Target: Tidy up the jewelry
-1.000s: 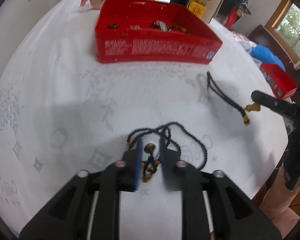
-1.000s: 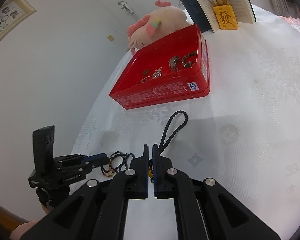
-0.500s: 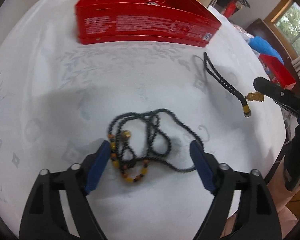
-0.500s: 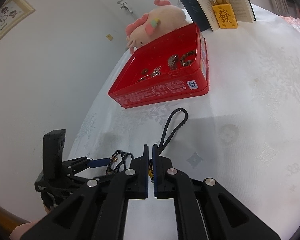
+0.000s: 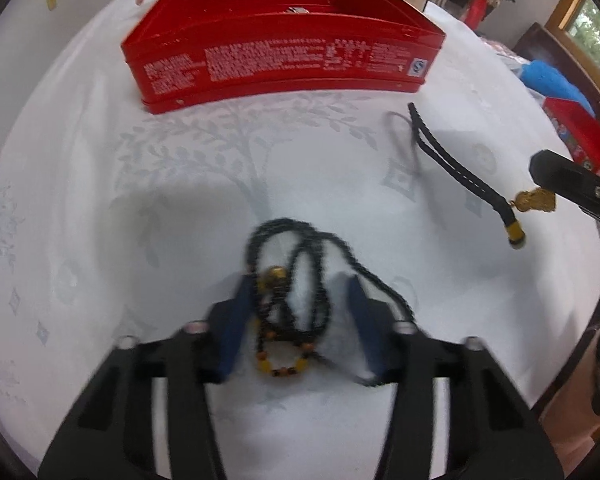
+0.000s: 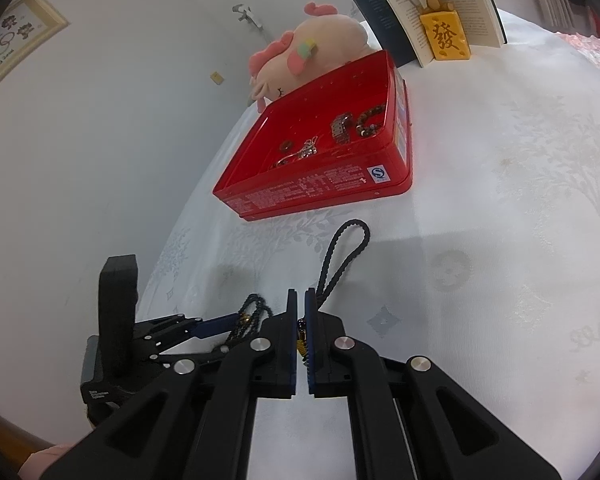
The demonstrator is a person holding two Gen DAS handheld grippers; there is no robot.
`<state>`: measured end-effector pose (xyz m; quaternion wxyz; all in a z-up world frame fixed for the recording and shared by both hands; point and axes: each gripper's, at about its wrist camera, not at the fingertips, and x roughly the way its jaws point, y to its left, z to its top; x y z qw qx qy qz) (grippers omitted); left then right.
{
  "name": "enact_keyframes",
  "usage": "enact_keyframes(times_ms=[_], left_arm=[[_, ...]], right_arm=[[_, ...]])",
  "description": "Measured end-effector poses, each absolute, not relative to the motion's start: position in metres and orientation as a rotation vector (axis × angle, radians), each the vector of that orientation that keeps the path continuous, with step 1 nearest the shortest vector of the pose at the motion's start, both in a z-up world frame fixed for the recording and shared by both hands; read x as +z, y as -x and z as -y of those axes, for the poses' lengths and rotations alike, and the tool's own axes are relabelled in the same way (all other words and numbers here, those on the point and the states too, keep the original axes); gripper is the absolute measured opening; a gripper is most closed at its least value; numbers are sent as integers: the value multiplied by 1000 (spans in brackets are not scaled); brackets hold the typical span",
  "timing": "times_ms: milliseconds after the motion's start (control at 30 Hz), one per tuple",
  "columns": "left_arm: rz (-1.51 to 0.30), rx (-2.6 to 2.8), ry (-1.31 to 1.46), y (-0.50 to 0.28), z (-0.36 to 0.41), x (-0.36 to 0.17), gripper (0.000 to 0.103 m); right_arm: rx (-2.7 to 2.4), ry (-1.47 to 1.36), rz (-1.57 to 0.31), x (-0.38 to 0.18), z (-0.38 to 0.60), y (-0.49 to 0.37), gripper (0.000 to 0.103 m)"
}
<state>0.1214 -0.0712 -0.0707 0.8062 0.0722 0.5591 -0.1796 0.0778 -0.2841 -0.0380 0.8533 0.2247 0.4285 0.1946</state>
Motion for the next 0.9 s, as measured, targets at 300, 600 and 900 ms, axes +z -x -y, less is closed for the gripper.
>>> enact_keyframes(times_ms=[300,600,900], left_arm=[[-1168,-413,-52,-120,49,-62,7],[-971,-418,17,-102,18,4,7],[-840,-443,32,-113,24,70,7]], right_arm=[[403,-472,-899,-37,286,-76,3],[445,-477,-880,-28,285,-77,3],[531,-476,-813,12,281,-80,3]])
